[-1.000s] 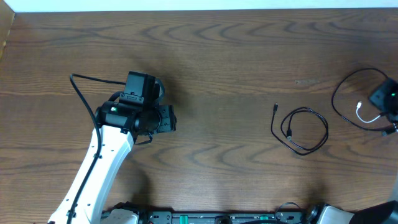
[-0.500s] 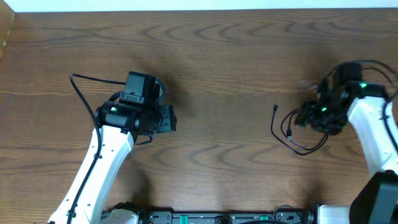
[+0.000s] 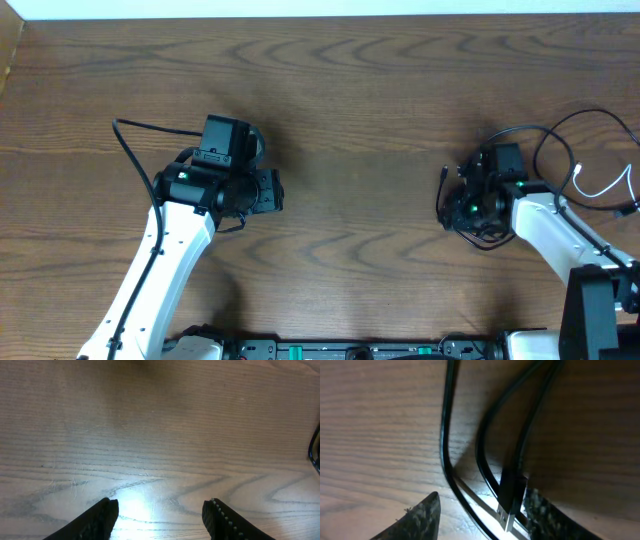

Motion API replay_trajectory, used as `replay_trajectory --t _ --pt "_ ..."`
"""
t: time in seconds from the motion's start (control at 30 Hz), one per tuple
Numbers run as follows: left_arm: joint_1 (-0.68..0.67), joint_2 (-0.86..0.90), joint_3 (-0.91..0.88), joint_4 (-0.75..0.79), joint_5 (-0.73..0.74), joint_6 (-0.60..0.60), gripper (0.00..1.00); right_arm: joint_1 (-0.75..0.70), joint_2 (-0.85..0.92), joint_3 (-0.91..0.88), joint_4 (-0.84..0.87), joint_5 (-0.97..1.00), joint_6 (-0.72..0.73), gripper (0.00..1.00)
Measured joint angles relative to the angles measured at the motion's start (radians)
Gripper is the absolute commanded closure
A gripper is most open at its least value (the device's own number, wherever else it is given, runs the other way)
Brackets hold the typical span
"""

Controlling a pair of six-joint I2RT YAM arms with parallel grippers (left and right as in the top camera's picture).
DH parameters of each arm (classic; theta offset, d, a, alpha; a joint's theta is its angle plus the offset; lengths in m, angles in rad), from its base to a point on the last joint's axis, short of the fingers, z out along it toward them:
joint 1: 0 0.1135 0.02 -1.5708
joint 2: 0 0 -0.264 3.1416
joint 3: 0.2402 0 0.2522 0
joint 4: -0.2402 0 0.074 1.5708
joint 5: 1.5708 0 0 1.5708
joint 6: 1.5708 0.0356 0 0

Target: Untangle cables

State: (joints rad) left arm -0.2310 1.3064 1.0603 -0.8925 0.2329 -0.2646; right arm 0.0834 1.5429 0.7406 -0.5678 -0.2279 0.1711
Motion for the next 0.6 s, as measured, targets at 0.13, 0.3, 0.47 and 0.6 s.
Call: replay_trajectory --t 0.13,0.3,0.47,0.6 --pt "0.000 0.000 0.000 0.001 0.000 0.000 0.40 0.003 -0.006 -0.033 0.051 -0.004 0.000 0.55" --pt "0.000 0.000 0.000 0.000 0.000 0.000 0.40 0.003 -0.009 -0.043 0.060 -0.002 0.008 0.67" --pt "0.000 0.000 0.000 0.000 0.000 0.000 0.40 0.003 -0.009 -0.043 0.061 0.008 0.027 0.64" --pt "0.000 0.000 0.000 0.000 0.000 0.000 0.40 0.004 -0.010 -0.043 0.061 0.031 0.063 0.71"
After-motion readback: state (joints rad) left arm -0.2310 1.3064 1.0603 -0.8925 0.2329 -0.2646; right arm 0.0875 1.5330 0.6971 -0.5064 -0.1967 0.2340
